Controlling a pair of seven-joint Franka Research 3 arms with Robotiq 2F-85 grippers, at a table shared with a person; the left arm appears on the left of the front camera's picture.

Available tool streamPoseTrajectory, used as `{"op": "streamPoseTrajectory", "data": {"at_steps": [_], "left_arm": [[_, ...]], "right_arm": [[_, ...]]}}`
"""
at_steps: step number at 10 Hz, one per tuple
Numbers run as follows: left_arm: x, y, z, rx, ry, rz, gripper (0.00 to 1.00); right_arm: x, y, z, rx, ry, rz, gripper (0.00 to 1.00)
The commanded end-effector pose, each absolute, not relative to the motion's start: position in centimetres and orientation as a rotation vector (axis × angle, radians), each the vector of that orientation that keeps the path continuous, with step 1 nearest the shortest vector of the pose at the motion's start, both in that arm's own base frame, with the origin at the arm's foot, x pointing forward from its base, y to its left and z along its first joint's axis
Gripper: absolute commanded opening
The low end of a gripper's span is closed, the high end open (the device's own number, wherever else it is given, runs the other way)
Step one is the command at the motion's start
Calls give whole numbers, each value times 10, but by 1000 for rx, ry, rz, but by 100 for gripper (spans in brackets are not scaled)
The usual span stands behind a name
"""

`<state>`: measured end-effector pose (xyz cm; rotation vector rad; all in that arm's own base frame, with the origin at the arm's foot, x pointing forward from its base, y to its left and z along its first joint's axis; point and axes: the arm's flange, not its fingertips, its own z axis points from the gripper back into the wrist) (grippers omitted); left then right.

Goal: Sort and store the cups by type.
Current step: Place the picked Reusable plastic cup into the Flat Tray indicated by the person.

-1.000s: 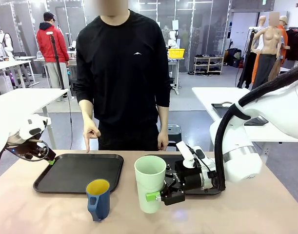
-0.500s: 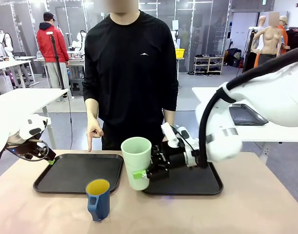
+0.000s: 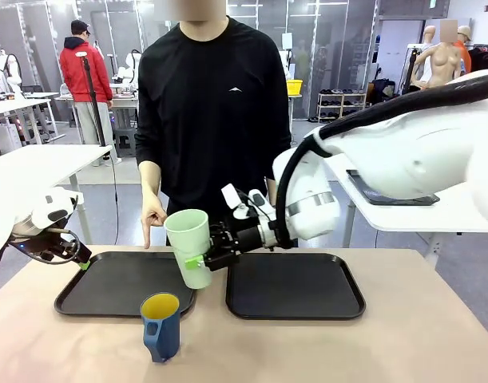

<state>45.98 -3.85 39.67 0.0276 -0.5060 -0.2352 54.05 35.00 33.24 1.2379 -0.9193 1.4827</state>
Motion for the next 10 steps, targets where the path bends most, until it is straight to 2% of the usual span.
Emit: {"op": "streamPoseTrajectory", "data": {"at_steps": [1,5,10], "left_arm": [[460,-37,397,26,-507,-232,100],[460,-37,397,26,-507,-232,100],[460,-37,397,26,-507,-232,100]], "right_arm": [[583,393,324,1269,-849,1484,86],[606,456,295,1371,-870,1502,86],[610,479,263,1333,-949,1529,86]]}}
